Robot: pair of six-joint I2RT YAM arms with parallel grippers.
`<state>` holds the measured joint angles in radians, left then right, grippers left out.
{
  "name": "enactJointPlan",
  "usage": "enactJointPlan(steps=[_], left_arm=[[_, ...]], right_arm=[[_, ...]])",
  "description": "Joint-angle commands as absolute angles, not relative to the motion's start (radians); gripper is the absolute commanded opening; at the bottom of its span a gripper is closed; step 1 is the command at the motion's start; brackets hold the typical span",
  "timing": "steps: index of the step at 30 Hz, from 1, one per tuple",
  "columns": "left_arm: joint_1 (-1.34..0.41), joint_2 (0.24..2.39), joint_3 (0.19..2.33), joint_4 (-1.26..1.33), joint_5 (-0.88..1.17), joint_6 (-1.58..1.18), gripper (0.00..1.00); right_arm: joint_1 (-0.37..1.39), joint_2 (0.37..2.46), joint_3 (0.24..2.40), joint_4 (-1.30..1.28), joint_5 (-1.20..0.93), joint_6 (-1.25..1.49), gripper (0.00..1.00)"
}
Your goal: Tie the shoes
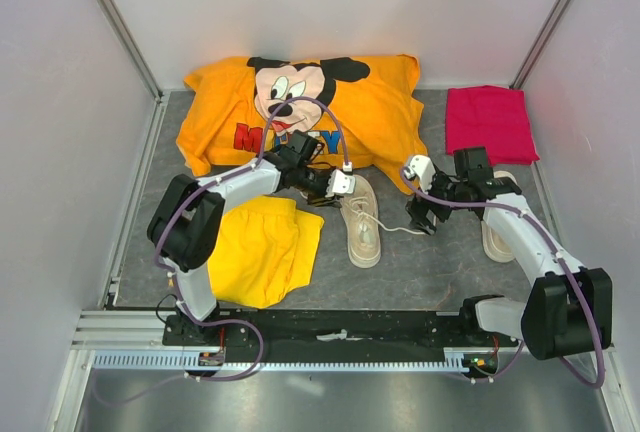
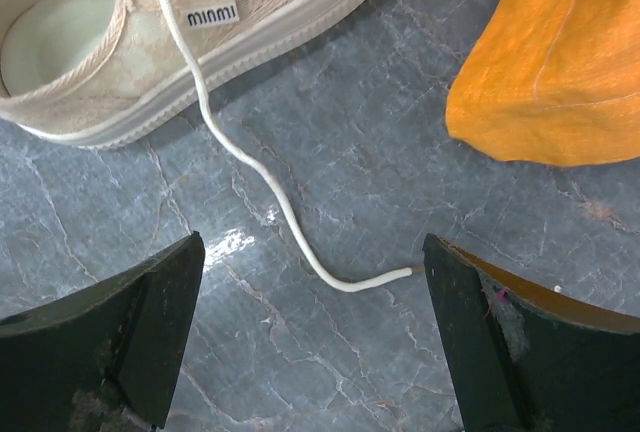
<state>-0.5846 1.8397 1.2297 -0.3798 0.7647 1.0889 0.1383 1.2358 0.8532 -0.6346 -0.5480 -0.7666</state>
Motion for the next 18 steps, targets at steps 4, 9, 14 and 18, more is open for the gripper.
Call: enactJointPlan(steps=[4, 9, 14, 18], left_arm=[[-0.589, 1.848, 1.197, -0.279, 0.718, 0.994, 0.37], [-0.589, 1.855, 1.192, -0.278, 0.7, 0.977, 0.33], [-0.589, 1.852, 1.186, -0.27, 0.704, 0.962, 0.29], [-0.595, 1.852, 1.18, -0.268, 0.715, 0.959, 0.3]], right_arm=[[0.202, 1.226, 0.828, -0.672, -0.571, -0.83, 0.95], [0.288, 1.255, 0.798, -0.621, -0.566, -0.81, 0.9], [0.383, 1.293, 0.769, -0.529, -0.534, -0.758, 0.87], [0.428, 1.328, 0.758, -0.483, -0.519, -0.755, 0.87]])
